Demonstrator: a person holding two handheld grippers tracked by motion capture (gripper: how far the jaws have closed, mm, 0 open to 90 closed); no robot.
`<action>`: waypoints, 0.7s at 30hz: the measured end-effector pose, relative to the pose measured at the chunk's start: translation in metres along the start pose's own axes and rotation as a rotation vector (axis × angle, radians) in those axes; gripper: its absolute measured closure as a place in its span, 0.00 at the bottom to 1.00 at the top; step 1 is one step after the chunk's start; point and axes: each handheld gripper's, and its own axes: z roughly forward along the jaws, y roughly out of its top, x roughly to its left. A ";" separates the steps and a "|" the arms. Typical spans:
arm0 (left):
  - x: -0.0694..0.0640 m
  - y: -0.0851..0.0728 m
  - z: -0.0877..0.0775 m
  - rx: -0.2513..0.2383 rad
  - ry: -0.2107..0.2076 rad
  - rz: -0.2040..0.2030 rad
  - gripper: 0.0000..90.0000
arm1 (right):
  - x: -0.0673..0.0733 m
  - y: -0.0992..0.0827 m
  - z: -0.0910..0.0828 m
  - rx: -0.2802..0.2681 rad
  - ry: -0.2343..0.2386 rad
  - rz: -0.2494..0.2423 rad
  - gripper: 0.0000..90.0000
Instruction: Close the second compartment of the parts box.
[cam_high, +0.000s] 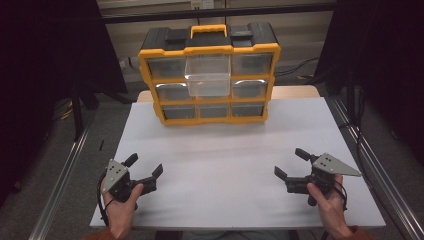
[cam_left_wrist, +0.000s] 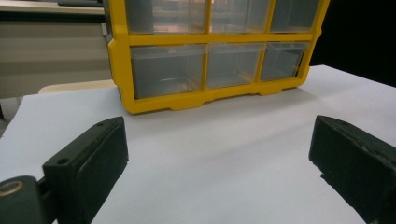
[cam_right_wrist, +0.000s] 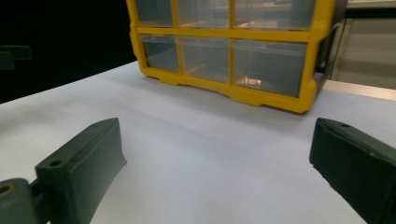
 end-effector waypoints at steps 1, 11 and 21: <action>0.000 0.000 -0.001 0.001 0.009 -0.001 0.05 | 0.002 0.001 0.001 0.005 0.007 -0.004 0.05; 0.000 0.000 0.001 0.004 0.009 -0.005 0.05 | 0.017 0.005 0.008 0.012 0.086 -0.009 0.04; -0.002 0.001 0.001 -0.007 -0.010 0.010 0.05 | 0.032 0.016 0.017 -0.019 0.146 -0.024 0.01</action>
